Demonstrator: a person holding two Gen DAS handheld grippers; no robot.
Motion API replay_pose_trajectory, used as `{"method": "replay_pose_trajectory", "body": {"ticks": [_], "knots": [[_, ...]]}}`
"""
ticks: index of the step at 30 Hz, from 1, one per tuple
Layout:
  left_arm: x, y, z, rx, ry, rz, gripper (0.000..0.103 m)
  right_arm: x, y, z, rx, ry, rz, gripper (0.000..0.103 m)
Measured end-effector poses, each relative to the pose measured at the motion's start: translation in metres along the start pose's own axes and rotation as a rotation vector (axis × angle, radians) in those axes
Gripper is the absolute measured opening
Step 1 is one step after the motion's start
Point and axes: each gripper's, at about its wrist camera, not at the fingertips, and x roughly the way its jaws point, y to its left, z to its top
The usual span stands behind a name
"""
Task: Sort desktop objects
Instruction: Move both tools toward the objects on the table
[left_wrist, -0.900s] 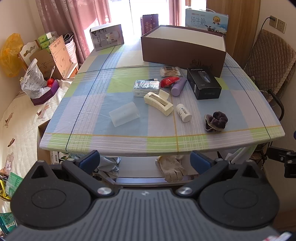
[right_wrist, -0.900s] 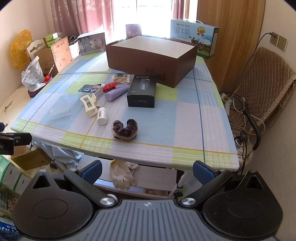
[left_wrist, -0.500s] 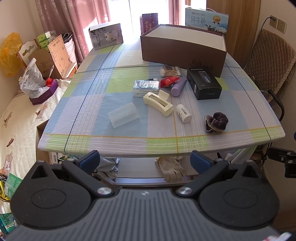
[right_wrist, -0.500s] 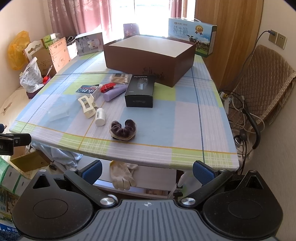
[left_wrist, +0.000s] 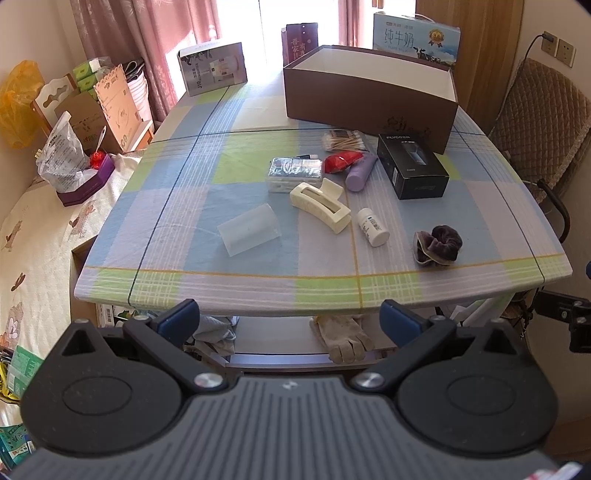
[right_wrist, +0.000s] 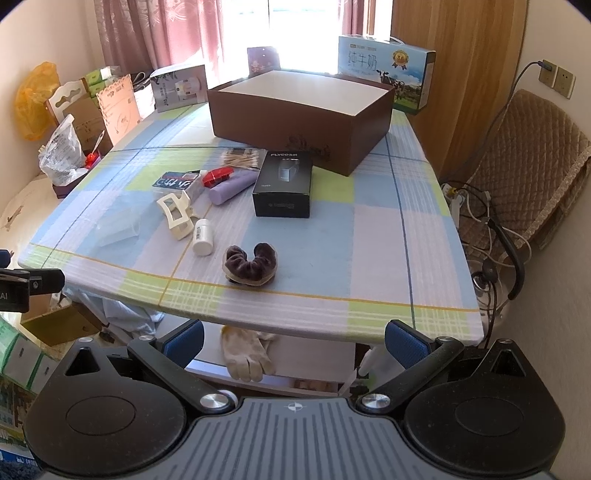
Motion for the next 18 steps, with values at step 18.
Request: {"method": "replay_pose_trajectory", "body": {"ticks": [18], "knots": [[0.032, 0.032, 0.02, -0.043, -0.033, -0.029, 0.102, 0.024, 0.004, 0.016, 0.042, -0.053, 0.085, 0.101]]}}
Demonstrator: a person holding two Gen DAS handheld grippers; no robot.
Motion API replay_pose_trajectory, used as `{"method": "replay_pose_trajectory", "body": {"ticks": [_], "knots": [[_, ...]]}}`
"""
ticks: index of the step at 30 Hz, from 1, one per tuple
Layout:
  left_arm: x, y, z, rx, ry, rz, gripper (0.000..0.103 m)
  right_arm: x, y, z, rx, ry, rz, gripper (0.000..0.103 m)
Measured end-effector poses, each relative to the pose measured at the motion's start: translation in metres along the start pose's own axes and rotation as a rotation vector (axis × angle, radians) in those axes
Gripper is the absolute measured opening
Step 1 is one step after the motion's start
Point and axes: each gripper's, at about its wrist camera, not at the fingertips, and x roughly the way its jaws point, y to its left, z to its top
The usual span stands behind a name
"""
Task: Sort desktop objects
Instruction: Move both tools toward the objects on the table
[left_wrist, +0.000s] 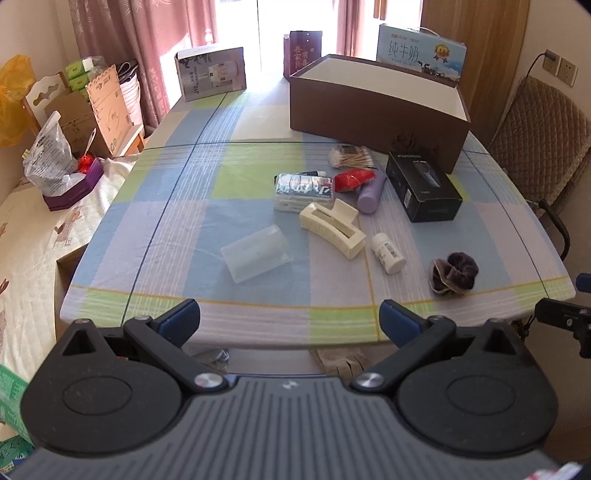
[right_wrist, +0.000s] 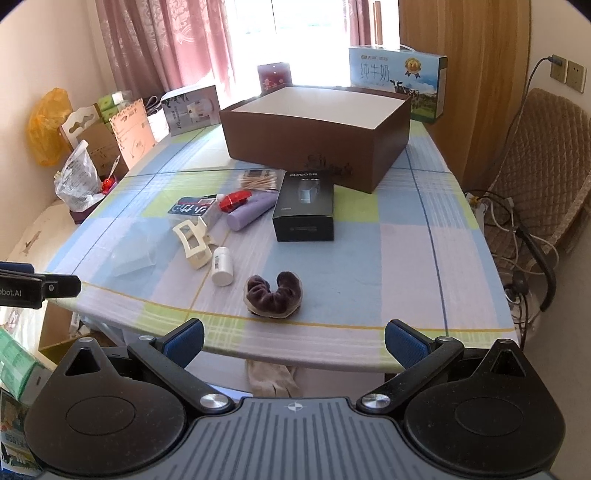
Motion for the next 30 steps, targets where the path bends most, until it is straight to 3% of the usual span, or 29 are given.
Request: {"method": "replay_pose_trajectory", "body": {"ticks": [13, 25, 30], "knots": [[0.043, 0.02, 0.013, 0.039, 0.035, -0.014, 0.096, 0.033, 0.003, 0.009, 0.007, 0.051, -0.006, 0.101], [0.085, 0.037, 0.034, 0.153, 0.055, -0.055, 0.093, 0.073, 0.015, 0.018, -0.039, 0.091, -0.016, 0.101], [0.107, 0.041, 0.044, 0.189, 0.073, -0.081, 0.092, 0.091, 0.016, 0.022, -0.037, 0.115, -0.025, 0.09]]}}
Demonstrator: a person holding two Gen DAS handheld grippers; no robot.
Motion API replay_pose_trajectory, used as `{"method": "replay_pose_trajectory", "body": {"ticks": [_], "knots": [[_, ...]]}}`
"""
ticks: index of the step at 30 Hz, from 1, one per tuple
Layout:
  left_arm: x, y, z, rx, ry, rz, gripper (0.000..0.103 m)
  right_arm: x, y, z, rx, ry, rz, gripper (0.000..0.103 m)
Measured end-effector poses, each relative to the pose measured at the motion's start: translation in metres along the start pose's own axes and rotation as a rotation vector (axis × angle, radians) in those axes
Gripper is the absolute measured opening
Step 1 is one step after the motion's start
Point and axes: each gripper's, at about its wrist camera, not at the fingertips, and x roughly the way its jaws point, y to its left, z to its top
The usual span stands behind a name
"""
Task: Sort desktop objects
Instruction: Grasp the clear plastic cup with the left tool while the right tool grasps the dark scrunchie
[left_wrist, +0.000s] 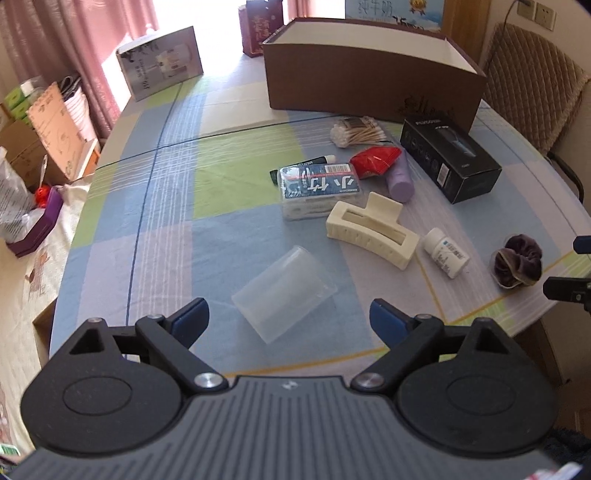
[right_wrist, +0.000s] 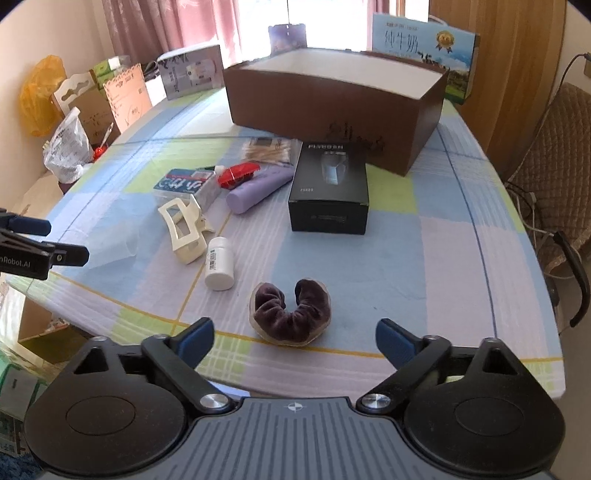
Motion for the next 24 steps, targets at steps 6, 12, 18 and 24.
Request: {"method": "replay_pose_trajectory", "body": {"ticks": [6, 12, 18, 24], "knots": [[0.025, 0.006, 0.01, 0.09, 0.03, -0.03, 0.09, 0.017, -0.003, 0.006, 0.03, 0.034, -0.018, 0.088], [0.05, 0.008, 0.022, 0.202, 0.076, -0.075, 0.082, 0.031, -0.003, 0.013, 0.043, 0.08, -0.034, 0.087], [0.067, 0.008, 0.023, 0.346, 0.133, -0.152, 0.079, 0.039, -0.005, 0.017, 0.074, 0.121, -0.057, 0.087], [0.083, 0.012, 0.031, 0.418, 0.168, -0.209, 0.051, 0.043, -0.008, 0.022, 0.119, 0.149, -0.088, 0.087]]}}
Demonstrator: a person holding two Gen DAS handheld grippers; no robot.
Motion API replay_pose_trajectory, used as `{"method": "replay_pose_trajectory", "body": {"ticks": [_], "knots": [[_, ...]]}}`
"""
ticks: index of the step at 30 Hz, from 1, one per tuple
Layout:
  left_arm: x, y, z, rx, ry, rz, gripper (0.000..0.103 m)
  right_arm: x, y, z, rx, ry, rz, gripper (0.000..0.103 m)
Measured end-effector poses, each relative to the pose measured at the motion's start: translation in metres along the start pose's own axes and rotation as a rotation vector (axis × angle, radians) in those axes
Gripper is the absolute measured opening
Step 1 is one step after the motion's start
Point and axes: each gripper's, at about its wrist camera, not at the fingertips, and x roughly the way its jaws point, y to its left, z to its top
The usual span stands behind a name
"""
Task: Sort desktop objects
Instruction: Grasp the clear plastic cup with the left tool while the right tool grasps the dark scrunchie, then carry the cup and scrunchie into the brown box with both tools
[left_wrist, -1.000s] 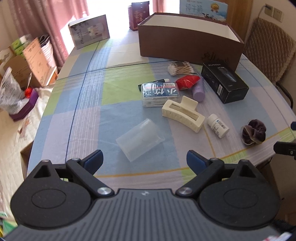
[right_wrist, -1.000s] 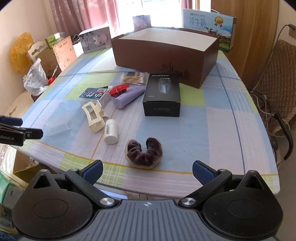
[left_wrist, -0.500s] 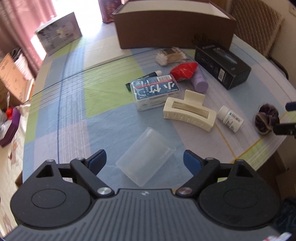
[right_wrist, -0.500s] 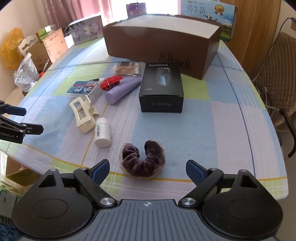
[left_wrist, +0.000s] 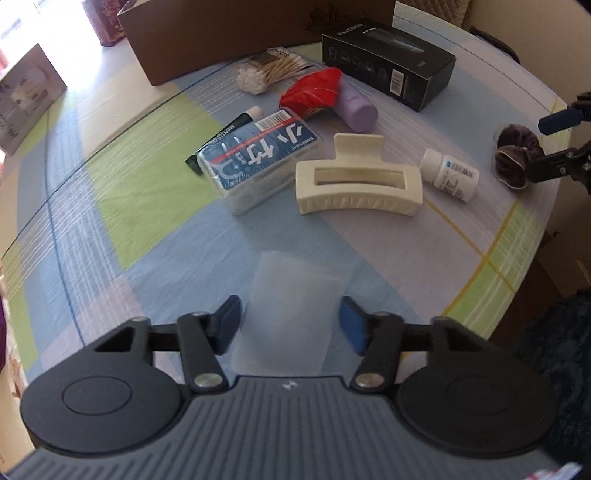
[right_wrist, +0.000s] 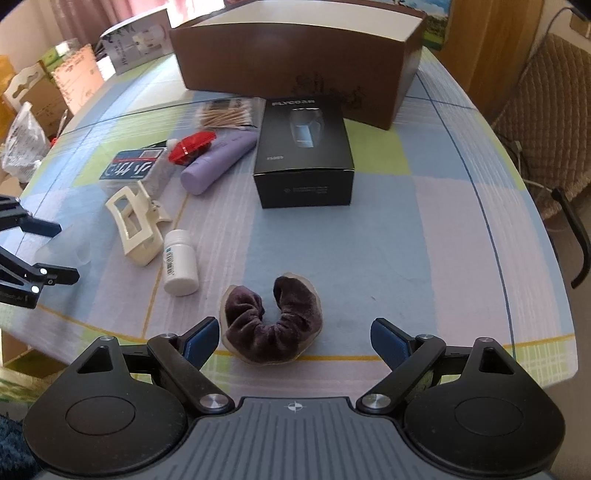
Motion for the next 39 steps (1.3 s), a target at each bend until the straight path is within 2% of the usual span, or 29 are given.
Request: {"method": "replay_pose_trajectory", "body": {"ticks": [9, 14, 17, 19, 21, 23, 30, 39], "knots": [[0.004, 0.033, 0.018, -0.079, -0.03, 0.01, 0.049, 0.013, 0.01, 0.012, 0.016, 0.043, -0.018, 0.087], [0.005, 0.044, 0.024, -0.099, -0.034, -0.01, 0.049, 0.024, 0.022, 0.016, 0.005, 0.086, -0.042, 0.086], [0.005, 0.049, 0.026, -0.099, -0.039, -0.026, 0.048, 0.032, 0.024, 0.014, 0.022, 0.126, -0.068, 0.056], [0.005, 0.052, 0.028, -0.095, -0.051, -0.032, 0.048, 0.031, 0.023, 0.014, 0.043, 0.121, -0.073, 0.05], [0.004, 0.055, 0.031, -0.096, -0.057, -0.033, 0.048, 0.028, 0.021, 0.014, 0.07, 0.113, -0.072, 0.036], [0.002, 0.057, 0.032, -0.103, -0.063, -0.038, 0.048, 0.024, 0.018, 0.014, 0.1, 0.111, -0.074, 0.031], [-0.013, 0.063, 0.04, -0.135, -0.116, -0.038, 0.047, -0.001, 0.006, 0.033, 0.143, 0.036, -0.058, 0.028], [-0.05, 0.077, 0.07, -0.199, -0.232, -0.005, 0.047, -0.02, 0.008, 0.086, 0.107, -0.073, 0.031, 0.028]]}}
